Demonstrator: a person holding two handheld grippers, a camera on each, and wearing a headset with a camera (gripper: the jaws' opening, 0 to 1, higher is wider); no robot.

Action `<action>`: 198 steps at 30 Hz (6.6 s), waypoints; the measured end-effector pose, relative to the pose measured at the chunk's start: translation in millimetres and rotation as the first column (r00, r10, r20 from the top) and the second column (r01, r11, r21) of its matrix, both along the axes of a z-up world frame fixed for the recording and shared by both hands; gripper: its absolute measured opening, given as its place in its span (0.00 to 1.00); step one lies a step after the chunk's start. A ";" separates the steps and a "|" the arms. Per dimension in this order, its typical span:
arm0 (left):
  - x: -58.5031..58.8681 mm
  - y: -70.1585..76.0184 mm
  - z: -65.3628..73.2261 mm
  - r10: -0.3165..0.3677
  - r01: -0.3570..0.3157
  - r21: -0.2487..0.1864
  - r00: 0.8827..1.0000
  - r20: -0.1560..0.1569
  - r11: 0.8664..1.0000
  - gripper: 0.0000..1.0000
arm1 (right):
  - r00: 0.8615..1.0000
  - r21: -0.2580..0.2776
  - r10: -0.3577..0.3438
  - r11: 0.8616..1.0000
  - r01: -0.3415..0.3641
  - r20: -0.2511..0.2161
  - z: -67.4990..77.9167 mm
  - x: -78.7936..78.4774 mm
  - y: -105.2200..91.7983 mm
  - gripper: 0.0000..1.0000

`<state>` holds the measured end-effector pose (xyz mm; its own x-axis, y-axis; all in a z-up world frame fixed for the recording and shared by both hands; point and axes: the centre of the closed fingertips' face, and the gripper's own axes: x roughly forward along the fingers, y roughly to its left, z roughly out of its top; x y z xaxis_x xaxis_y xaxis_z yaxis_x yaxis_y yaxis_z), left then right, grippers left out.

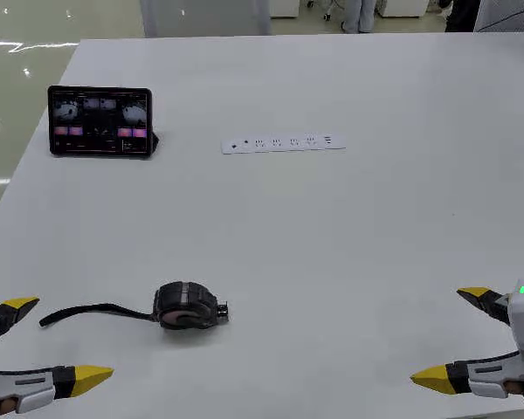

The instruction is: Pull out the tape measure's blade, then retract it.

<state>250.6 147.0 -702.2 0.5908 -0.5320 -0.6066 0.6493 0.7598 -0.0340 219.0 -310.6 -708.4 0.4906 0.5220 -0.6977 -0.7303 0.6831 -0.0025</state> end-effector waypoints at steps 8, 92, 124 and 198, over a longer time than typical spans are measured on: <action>-0.7 -10.2 -0.3 -0.069 0.069 0.017 0.998 0.005 0.997 0.99 | 0.999 0.005 0.039 0.999 -0.039 -0.006 -0.2 4.8 5.5 1.00; 40.5 -139.7 -35.0 -0.643 0.686 0.292 0.727 -0.239 0.667 0.66 | 0.867 0.053 0.498 0.866 -0.498 0.018 -25.4 63.2 215.9 1.00; 41.6 -143.4 -42.7 -0.661 0.699 0.308 0.713 -0.234 0.645 0.32 | 0.825 0.022 0.565 0.825 -0.565 0.016 -39.6 79.0 258.4 0.80; 44.7 -144.4 -43.5 -0.662 0.686 0.270 0.726 -0.189 0.676 0.32 | 0.736 -0.074 0.672 0.732 -0.677 -0.083 -70.9 64.8 281.4 0.12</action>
